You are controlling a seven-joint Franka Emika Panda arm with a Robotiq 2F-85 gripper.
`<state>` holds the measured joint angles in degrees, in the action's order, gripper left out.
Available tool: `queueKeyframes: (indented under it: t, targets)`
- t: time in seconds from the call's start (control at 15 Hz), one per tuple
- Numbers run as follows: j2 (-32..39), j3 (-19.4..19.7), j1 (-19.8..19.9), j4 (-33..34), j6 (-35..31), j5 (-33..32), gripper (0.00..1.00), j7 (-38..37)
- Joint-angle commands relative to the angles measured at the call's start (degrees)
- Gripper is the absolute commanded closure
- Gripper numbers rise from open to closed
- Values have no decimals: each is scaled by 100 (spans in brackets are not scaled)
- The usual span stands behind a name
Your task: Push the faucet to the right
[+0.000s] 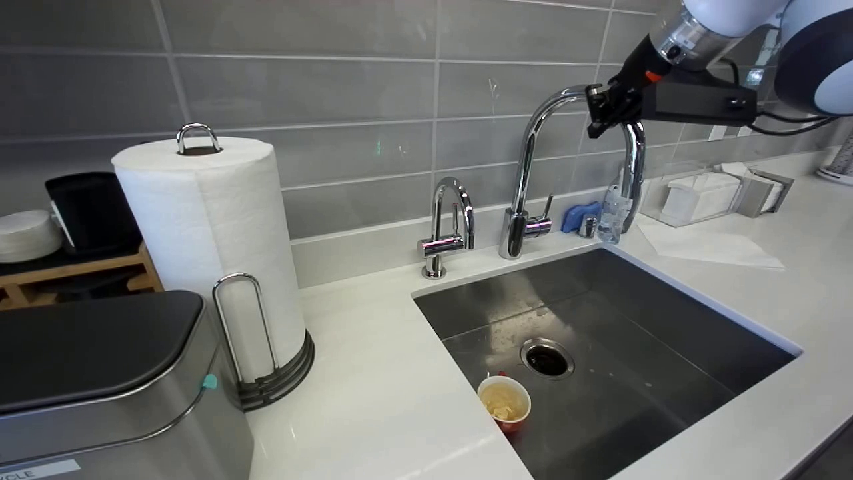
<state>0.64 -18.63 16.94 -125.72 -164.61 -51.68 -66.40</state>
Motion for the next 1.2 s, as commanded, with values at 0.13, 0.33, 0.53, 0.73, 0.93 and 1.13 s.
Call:
queueKeyframes:
  t: [0.13, 0.33, 0.53, 0.73, 0.93, 1.13]
  targets:
    - [532, 140, 7, 555, 257, -974, 100, -948]
    - [692, 191, -33, 679, 312, -1233, 100, -1200]
    - [611, -62, -38, 290, 358, -228, 100, -598]
    - [396, -613, 44, -380, 410, 1256, 100, 391]
    - [498, -1569, 394, -653, 582, 2629, 100, 1358]
    - [668, -2639, 903, -581, 762, 4028, 100, 2509]
